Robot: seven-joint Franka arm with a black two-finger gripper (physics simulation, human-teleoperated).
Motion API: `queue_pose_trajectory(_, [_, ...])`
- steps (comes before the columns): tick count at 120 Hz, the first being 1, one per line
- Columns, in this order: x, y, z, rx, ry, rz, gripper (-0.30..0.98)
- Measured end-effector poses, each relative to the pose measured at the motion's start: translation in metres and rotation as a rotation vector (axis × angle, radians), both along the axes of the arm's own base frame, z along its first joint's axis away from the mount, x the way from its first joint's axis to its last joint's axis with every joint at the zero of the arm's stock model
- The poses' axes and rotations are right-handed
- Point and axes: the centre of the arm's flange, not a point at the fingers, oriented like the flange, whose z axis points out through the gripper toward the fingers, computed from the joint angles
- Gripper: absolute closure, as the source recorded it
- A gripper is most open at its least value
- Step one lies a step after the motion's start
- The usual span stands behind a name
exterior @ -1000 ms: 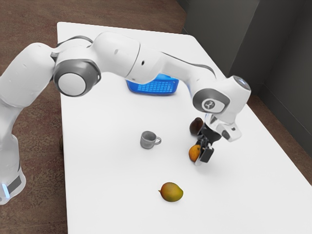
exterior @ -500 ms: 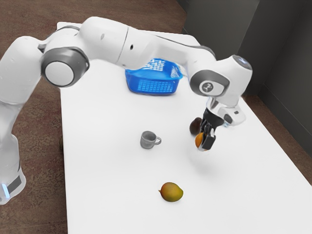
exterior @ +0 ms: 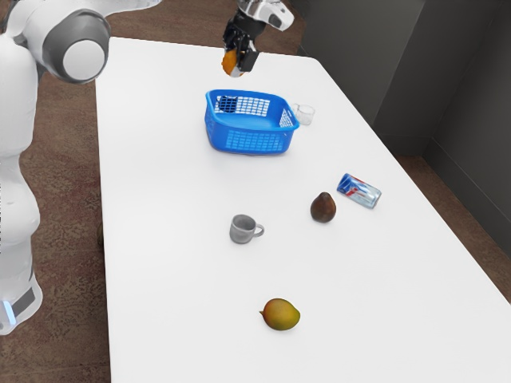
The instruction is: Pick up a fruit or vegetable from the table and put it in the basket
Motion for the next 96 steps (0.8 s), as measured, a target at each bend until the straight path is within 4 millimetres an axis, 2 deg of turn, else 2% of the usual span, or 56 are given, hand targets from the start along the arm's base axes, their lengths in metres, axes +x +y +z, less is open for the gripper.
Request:
queue_pose_trajectory(8, [0.015, 0.018, -0.020, 0.001, 0.021, -0.029, 0.38])
queue_pose_trajectory(13, [0.026, 0.025, -0.025, 0.007, 0.018, -0.055, 0.38])
queue_pose_trajectory(29, [0.047, 0.036, -0.035, 0.035, -0.024, -0.152, 0.37])
queue_pose_trajectory(45, [0.074, 0.051, -0.073, 0.050, -0.044, -0.239, 0.38])
queue_pose_trajectory(57, [0.087, 0.056, -0.088, 0.067, -0.069, -0.296, 0.38])
queue_pose_trajectory(62, [0.091, 0.056, -0.091, 0.074, -0.080, -0.319, 0.38])
queue_pose_trajectory(66, [0.094, 0.055, -0.091, 0.079, -0.089, -0.336, 0.28])
queue_pose_trajectory(77, [0.098, 0.054, -0.090, 0.087, -0.108, -0.374, 0.15])
queue_pose_trajectory(96, [0.099, 0.054, -0.088, 0.092, -0.117, -0.426, 0.05])
